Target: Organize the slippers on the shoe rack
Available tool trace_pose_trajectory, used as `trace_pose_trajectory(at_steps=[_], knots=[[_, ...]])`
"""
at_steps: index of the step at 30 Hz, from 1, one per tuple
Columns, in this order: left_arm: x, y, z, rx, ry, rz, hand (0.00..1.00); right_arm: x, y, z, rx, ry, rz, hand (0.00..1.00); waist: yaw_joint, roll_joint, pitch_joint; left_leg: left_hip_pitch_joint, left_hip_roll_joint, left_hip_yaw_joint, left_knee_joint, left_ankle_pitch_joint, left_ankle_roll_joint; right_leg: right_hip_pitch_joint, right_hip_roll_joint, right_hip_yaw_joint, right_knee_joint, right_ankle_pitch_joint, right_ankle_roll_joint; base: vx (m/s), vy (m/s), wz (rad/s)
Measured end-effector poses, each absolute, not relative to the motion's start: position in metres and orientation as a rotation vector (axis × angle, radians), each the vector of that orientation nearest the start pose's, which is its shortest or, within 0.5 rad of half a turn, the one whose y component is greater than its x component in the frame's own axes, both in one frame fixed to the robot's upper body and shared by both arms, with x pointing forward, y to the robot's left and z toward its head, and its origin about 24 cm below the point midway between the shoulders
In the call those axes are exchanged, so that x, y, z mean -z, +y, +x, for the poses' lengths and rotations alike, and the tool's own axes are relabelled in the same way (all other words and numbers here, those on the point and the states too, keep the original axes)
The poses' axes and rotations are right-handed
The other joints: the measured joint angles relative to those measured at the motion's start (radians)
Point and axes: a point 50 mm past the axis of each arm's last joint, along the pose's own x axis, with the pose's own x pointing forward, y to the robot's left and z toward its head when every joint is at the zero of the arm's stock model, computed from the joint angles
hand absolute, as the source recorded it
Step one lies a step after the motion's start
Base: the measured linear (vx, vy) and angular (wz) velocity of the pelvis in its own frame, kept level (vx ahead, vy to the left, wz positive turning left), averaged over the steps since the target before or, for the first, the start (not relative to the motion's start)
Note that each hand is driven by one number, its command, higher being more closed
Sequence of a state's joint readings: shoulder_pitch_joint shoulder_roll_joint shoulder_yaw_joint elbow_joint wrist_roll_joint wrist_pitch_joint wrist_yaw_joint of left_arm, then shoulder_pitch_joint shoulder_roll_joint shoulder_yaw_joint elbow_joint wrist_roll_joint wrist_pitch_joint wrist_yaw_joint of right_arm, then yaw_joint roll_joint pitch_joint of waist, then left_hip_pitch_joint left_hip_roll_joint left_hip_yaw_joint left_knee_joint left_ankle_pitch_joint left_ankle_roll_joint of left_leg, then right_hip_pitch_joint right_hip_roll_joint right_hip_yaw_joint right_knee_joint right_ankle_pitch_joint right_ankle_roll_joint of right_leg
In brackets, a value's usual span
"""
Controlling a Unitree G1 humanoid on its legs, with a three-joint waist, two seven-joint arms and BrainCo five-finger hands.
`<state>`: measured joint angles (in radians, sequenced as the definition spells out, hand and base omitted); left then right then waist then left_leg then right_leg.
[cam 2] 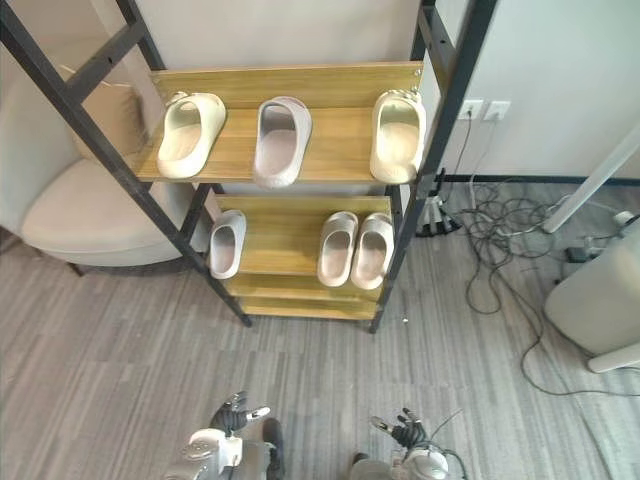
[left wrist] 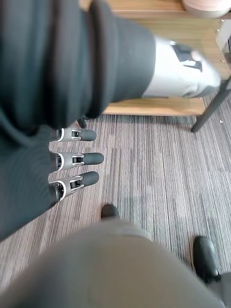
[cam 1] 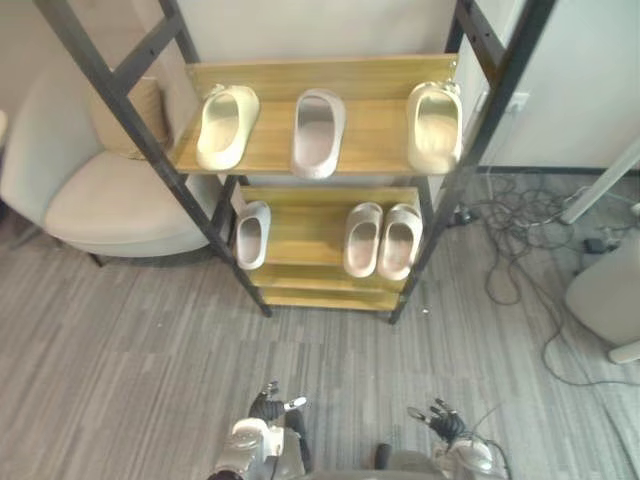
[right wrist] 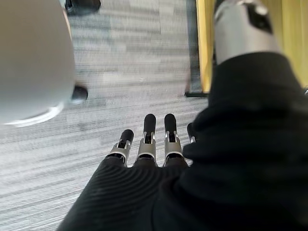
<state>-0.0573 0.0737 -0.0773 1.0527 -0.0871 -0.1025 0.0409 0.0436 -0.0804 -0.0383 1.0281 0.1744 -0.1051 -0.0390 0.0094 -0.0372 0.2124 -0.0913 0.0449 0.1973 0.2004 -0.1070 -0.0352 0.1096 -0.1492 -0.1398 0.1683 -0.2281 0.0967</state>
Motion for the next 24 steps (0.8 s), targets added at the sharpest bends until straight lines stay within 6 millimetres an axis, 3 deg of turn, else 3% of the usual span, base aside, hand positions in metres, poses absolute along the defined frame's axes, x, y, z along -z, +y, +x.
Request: trace_pose_trajectory(at_steps=[1,5,7,8,9,11,12,13,14,15,18,19,22,24], knots=[[0.144,0.168,0.156,-0.033,0.903,0.06,0.0,0.152,-0.19,0.122,0.224,0.96,0.083,0.0,0.003,0.001,0.0,0.03,-0.021,0.015,0.003,-0.042,0.006,-0.014,-0.027,0.024,0.073,-0.013,0.013,0.27,0.243,-0.33],[0.149,0.173,0.143,-0.039,0.942,0.073,0.0,0.151,-0.193,0.123,0.243,0.95,0.093,0.0,-0.003,0.019,-0.018,0.106,-0.044,0.059,-0.012,-0.079,0.035,-0.092,-0.062,0.073,0.287,-0.004,0.025,0.27,0.25,-0.31],[0.15,0.176,0.139,-0.023,0.955,0.103,0.0,0.151,-0.194,0.123,0.248,0.947,0.101,0.0,-0.005,0.02,-0.02,0.13,-0.035,0.042,-0.027,-0.085,0.045,-0.142,-0.063,0.062,0.396,0.008,0.029,0.24,0.096,0.05],[0.151,0.178,0.138,-0.022,0.963,0.111,0.0,0.151,-0.195,0.123,0.254,0.947,0.104,0.0,-0.01,0.022,-0.019,0.143,-0.026,0.034,-0.033,-0.087,0.047,-0.147,-0.06,0.049,0.411,-0.017,0.021,0.31,0.019,0.18],[0.152,0.179,0.136,-0.023,0.977,0.119,0.0,0.15,-0.197,0.125,0.255,0.942,0.101,0.0,-0.009,0.042,-0.01,0.183,-0.001,0.011,-0.053,-0.087,0.047,-0.152,-0.034,0.005,0.401,-0.063,0.007,0.21,-0.009,0.18],[0.153,0.18,0.132,-0.025,0.984,0.119,0.0,0.15,-0.199,0.125,0.252,0.94,0.094,0.0,-0.009,0.051,-0.008,0.211,0.033,-0.003,-0.052,-0.086,0.047,-0.172,0.013,-0.024,0.341,-0.076,-0.006,0.25,-0.102,0.17],[0.154,0.183,0.128,-0.022,0.993,0.135,0.0,0.151,-0.195,0.123,0.245,0.947,0.1,0.0,-0.009,0.033,-0.02,0.217,0.03,-0.006,-0.035,-0.087,0.045,-0.182,0.032,-0.034,0.187,-0.018,-0.018,0.34,-0.213,0.22],[0.153,0.188,0.128,-0.028,0.995,0.146,0.0,0.153,-0.193,0.119,0.246,0.958,0.113,0.0,-0.01,-0.001,-0.035,0.232,0.002,-0.011,-0.027,-0.1,0.023,-0.196,0.025,-0.032,0.108,0.086,-0.043,0.29,-0.192,0.22],[0.154,0.185,0.127,-0.028,1.001,0.14,0.0,0.153,-0.195,0.118,0.251,0.958,0.109,0.0,-0.013,0.014,-0.039,0.235,0.012,-0.018,-0.023,-0.112,0.008,-0.185,0.029,-0.037,0.118,0.086,-0.043,0.22,-0.101,0.0],[0.156,0.178,0.125,-0.018,1.007,0.123,0.0,0.152,-0.199,0.117,0.258,0.96,0.098,0.0,-0.013,0.047,-0.055,0.237,0.032,-0.015,-0.011,-0.115,0.003,-0.177,0.048,-0.034,0.11,0.096,-0.057,0.28,-0.078,-0.16],[0.157,0.168,0.122,-0.013,1.014,0.091,0.0,0.152,-0.205,0.115,0.275,0.966,0.092,0.0,-0.009,0.082,-0.061,0.257,0.033,-0.026,-0.049,-0.136,-0.026,-0.102,0.059,-0.014,0.026,0.099,-0.061,0.16,-0.041,-0.28],[0.158,0.165,0.121,-0.009,1.017,0.083,0.0,0.152,-0.207,0.115,0.277,0.966,0.087,0.0,-0.012,0.096,-0.065,0.271,0.034,-0.031,-0.103,-0.103,-0.023,-0.083,0.072,-0.014,0.011,0.099,-0.06,0.08,0.011,-0.14],[0.158,0.166,0.121,-0.007,1.014,0.091,0.0,0.154,-0.207,0.111,0.279,0.983,0.085,0.0,-0.012,0.08,-0.073,0.3,0.032,-0.03,-0.11,-0.101,-0.027,-0.028,0.079,-0.008,-0.053,0.112,-0.043,0.09,0.036,-0.08],[0.158,0.168,0.122,-0.009,1.014,0.099,0.0,0.156,-0.203,0.108,0.277,0.996,0.096,0.0,-0.01,0.057,-0.077,0.301,0.027,-0.031,-0.11,-0.101,-0.027,-0.01,0.078,-0.005,-0.1,0.134,-0.034,0.05,0.042,-0.05]])
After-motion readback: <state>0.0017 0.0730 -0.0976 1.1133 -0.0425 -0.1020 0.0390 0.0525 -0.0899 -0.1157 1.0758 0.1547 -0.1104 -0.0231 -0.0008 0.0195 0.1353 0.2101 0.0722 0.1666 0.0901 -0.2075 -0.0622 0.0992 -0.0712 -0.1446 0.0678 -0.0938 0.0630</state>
